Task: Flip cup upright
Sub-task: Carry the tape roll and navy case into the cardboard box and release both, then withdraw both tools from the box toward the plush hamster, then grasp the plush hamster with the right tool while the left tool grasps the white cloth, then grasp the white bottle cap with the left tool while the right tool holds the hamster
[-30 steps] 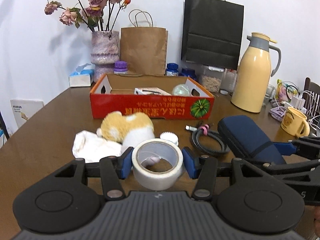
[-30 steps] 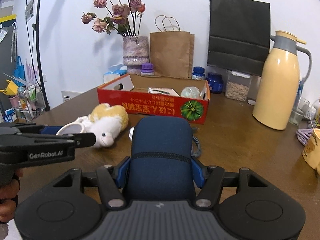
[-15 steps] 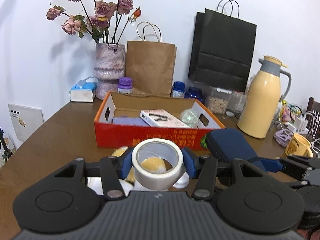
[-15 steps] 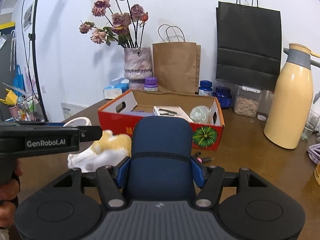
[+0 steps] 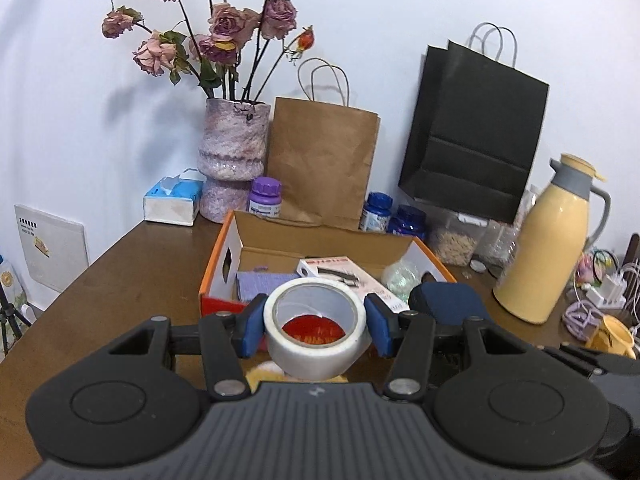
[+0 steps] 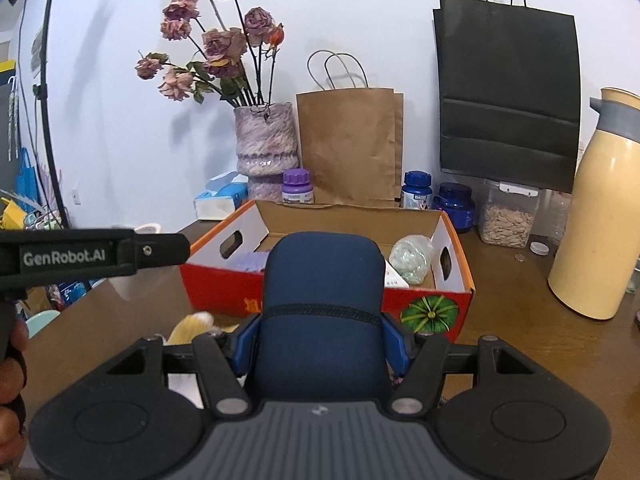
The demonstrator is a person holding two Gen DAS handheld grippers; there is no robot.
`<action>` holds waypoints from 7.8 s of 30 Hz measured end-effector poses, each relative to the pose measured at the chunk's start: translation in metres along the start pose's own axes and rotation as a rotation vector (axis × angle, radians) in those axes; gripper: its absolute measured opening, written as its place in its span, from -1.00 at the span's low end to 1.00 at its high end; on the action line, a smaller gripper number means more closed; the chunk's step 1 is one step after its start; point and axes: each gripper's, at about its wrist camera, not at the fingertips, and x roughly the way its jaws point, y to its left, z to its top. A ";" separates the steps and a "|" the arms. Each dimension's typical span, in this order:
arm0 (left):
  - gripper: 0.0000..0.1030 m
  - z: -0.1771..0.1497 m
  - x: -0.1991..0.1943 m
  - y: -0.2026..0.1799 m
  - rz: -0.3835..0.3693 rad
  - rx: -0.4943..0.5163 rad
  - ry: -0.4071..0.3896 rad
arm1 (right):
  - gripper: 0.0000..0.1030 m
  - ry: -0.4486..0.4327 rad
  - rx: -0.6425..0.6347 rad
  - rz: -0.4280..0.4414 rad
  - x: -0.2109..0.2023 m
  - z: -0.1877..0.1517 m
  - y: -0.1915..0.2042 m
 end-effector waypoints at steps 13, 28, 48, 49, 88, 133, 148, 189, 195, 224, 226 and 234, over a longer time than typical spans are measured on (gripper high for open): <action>0.03 0.038 0.058 0.010 0.002 -0.041 -0.015 | 0.19 -0.018 0.059 0.001 0.064 0.034 -0.010; 0.02 0.060 0.130 0.014 0.043 -0.043 0.005 | 0.19 -0.052 0.103 -0.042 0.124 0.075 -0.032; 0.03 0.046 0.182 0.025 0.085 -0.003 0.093 | 0.20 -0.018 0.073 -0.066 0.168 0.066 -0.038; 0.04 0.046 0.182 0.025 0.082 -0.002 0.097 | 0.21 -0.017 0.078 -0.072 0.168 0.066 -0.039; 1.00 0.051 0.107 0.027 0.069 0.037 0.002 | 1.00 -0.048 0.002 -0.128 0.101 0.063 -0.044; 1.00 -0.026 -0.019 0.088 0.106 0.065 0.089 | 1.00 0.032 -0.091 0.032 0.004 -0.031 0.036; 1.00 -0.040 -0.032 0.120 0.129 0.018 0.108 | 0.89 0.109 -0.058 0.013 0.047 -0.041 0.071; 1.00 -0.058 0.002 0.069 0.127 0.023 0.179 | 0.02 -0.031 0.028 0.010 0.026 -0.040 0.012; 1.00 -0.061 0.013 0.048 0.105 0.036 0.194 | 0.02 -0.062 0.029 -0.022 0.015 -0.038 -0.009; 0.99 -0.095 0.078 -0.054 0.040 0.149 0.278 | 0.02 -0.092 0.017 -0.142 -0.008 -0.044 -0.082; 0.96 -0.096 0.081 -0.059 0.041 0.160 0.265 | 0.02 -0.096 0.019 -0.145 -0.008 -0.043 -0.083; 0.53 -0.102 0.089 -0.072 0.030 0.188 0.274 | 0.02 -0.095 0.015 -0.148 -0.007 -0.043 -0.081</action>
